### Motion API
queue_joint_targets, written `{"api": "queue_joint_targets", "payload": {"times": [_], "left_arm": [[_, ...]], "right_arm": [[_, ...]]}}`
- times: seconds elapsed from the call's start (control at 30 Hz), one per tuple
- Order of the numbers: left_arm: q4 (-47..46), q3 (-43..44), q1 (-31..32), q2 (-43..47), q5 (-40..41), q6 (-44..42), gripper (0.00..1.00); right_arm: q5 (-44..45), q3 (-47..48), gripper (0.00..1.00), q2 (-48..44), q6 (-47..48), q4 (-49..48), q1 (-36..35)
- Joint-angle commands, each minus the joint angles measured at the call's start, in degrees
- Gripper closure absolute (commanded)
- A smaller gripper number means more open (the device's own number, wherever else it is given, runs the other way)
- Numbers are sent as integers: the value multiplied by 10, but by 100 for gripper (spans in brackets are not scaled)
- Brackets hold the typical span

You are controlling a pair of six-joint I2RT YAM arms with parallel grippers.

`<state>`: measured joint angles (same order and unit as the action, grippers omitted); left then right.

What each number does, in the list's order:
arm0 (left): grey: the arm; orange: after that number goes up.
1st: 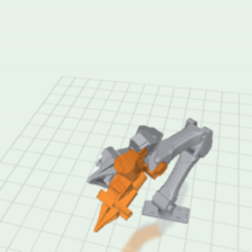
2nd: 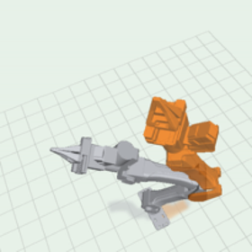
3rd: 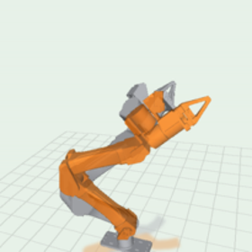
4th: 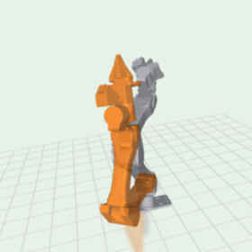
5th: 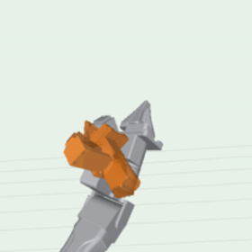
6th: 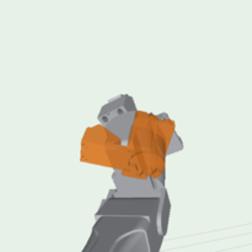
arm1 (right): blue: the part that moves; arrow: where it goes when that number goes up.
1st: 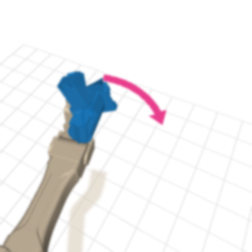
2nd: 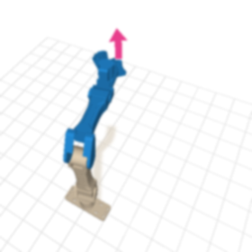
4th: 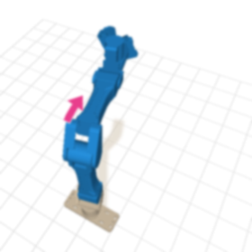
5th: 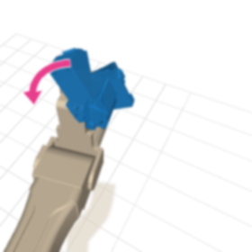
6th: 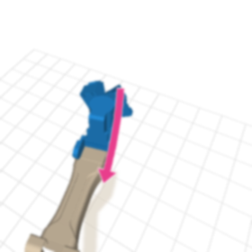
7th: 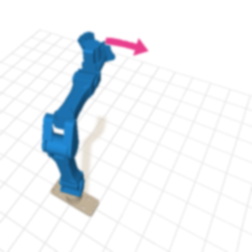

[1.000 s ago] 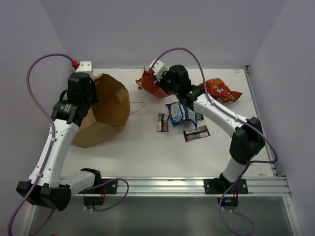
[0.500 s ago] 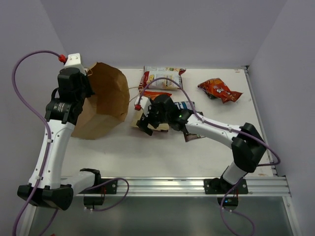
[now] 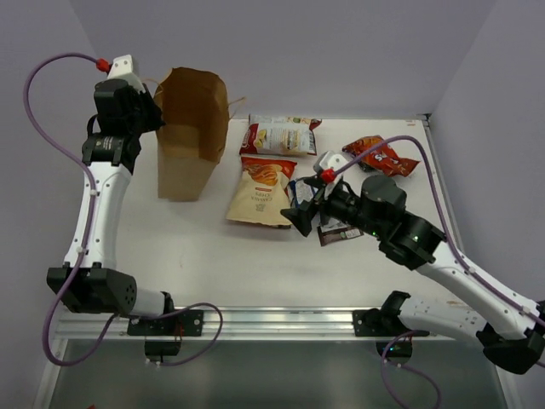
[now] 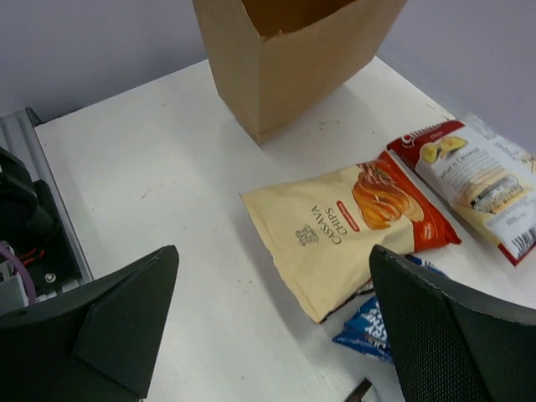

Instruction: Take the snacks out of the paper bag

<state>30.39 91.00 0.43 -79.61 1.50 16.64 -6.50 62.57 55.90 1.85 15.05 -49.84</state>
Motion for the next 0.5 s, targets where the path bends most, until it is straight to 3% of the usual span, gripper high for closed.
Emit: {"api": "queue_joint_targets", "payload": {"times": [0.0,0.3,0.47], "left_arm": [[-82,50,-33,-39,-98,38,100],[-141,69,-89,-168,-227,122,100],[-132,72,-122,-208,-241,122,100]], "right_arm": [[48,-32,1,-60,-43,37,1],[84,-62,1,-115,-37,53,1],[85,-70,1,-113,-33,53,1]]}}
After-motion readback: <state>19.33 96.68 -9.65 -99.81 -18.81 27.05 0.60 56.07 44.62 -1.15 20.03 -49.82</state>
